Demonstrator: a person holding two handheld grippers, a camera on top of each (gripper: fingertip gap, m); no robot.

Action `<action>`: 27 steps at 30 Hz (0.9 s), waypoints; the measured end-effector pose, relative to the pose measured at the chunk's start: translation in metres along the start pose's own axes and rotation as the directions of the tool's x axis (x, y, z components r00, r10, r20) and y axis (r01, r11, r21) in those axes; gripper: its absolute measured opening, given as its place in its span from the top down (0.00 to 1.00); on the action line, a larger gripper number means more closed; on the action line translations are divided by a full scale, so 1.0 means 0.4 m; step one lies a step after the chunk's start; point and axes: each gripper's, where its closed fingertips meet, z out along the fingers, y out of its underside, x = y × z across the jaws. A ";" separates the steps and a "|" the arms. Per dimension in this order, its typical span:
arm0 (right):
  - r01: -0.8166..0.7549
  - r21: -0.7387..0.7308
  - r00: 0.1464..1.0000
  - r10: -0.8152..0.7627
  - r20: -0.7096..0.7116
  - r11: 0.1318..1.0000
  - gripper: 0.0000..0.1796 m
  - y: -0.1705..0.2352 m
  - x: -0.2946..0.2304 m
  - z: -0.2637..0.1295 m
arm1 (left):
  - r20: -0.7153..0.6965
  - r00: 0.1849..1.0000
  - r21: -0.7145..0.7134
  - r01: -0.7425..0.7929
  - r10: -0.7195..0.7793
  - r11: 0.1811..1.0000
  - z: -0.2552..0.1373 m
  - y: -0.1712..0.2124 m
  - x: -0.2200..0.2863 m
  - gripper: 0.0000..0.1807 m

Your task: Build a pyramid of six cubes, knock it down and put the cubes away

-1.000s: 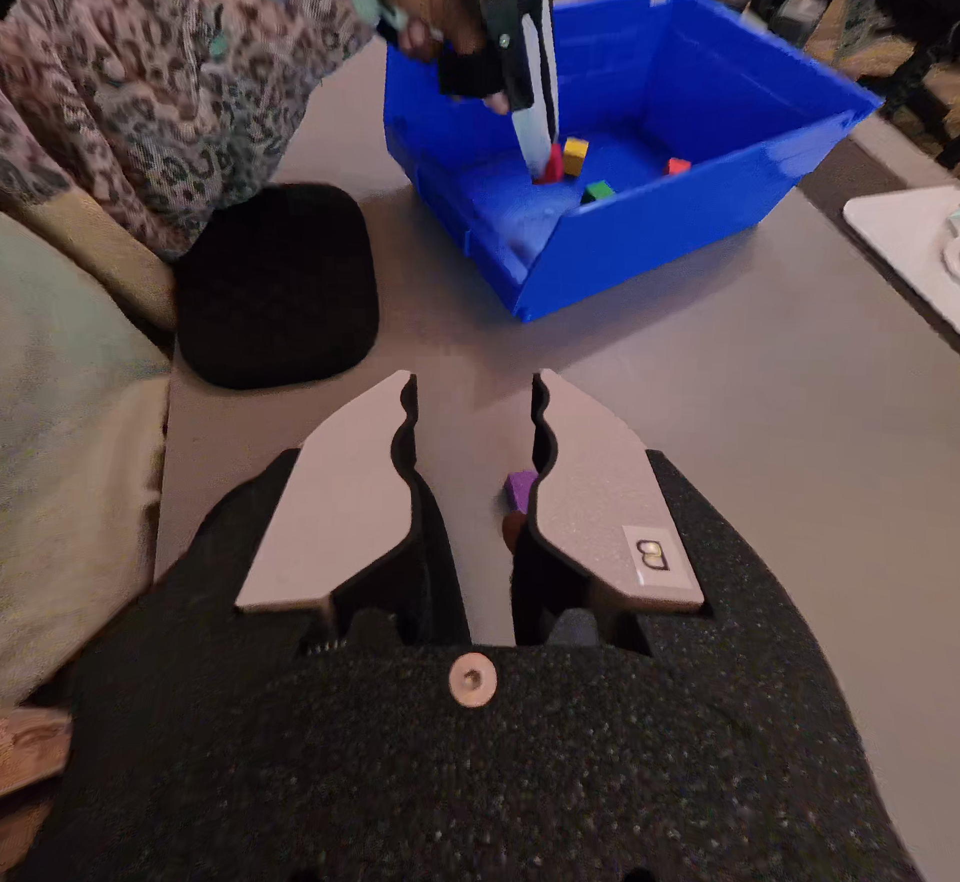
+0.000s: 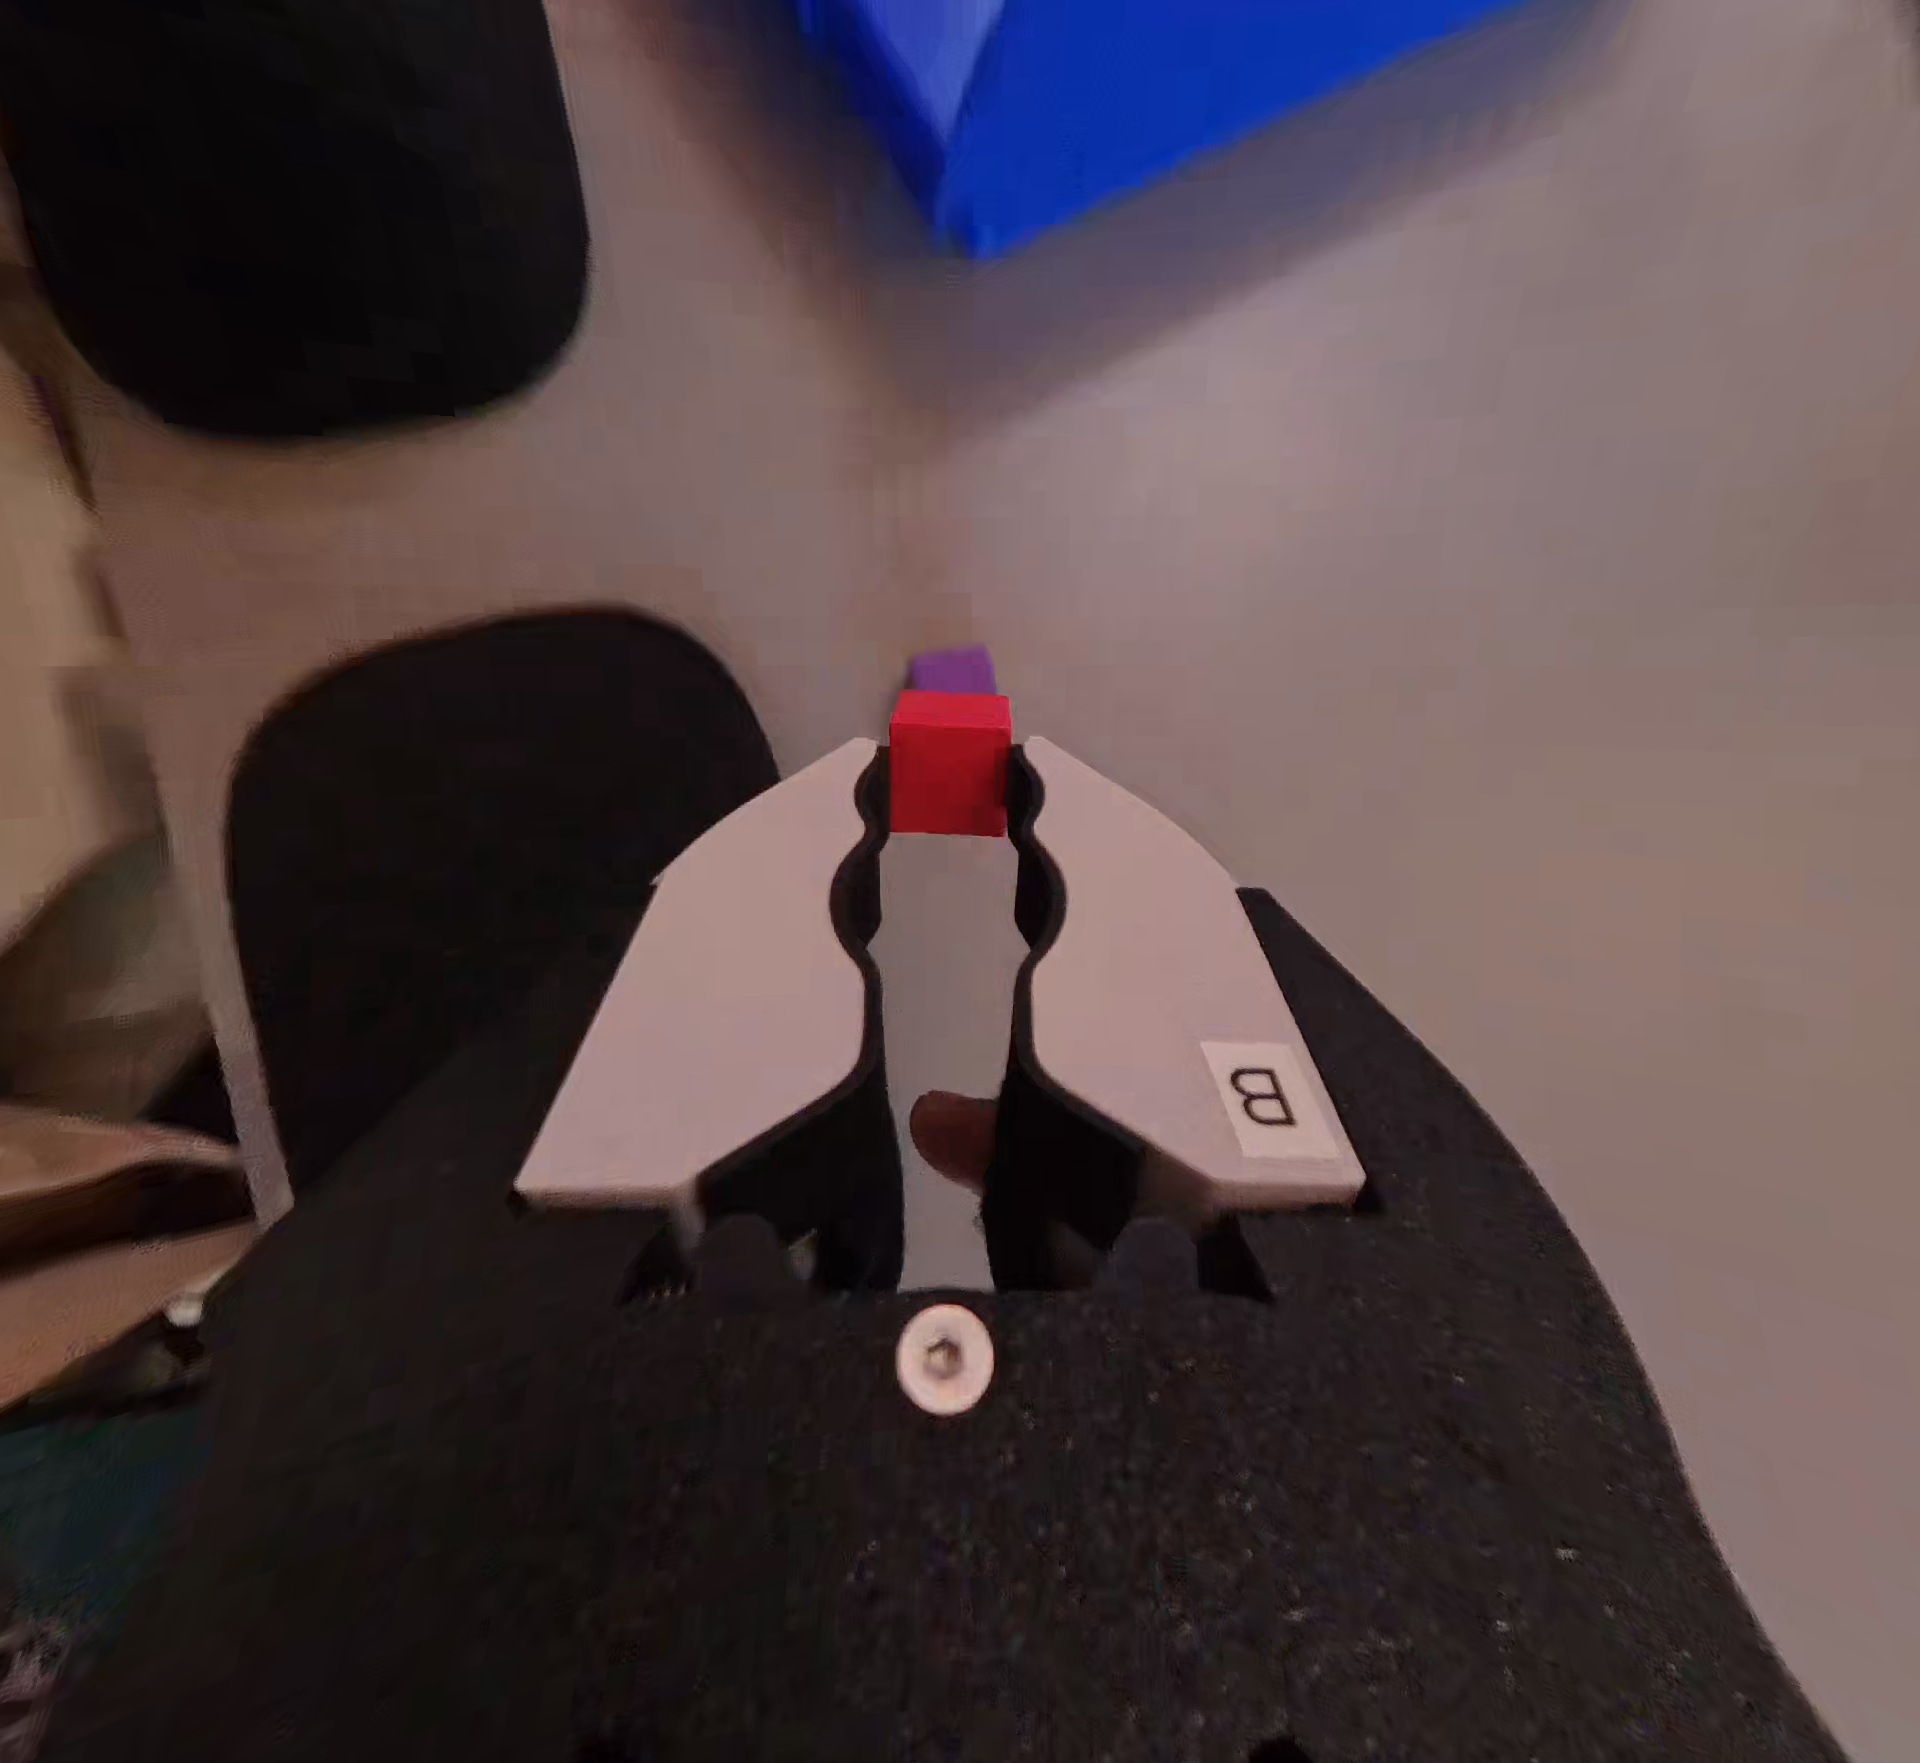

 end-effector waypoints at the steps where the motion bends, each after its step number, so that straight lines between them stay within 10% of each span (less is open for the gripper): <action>1: 0.013 -0.053 1.000 -0.012 0.019 0.999 0.88 0.023 -0.001 0.018 | 0.006 1.000 0.006 0.006 -0.006 1.000 -0.005 0.001 -0.005 0.80; 27: 0.191 -0.310 0.977 -0.149 0.154 0.931 0.88 0.092 0.019 0.131 | 0.065 0.998 -0.058 -0.014 0.017 0.998 -0.022 0.029 -0.046 0.80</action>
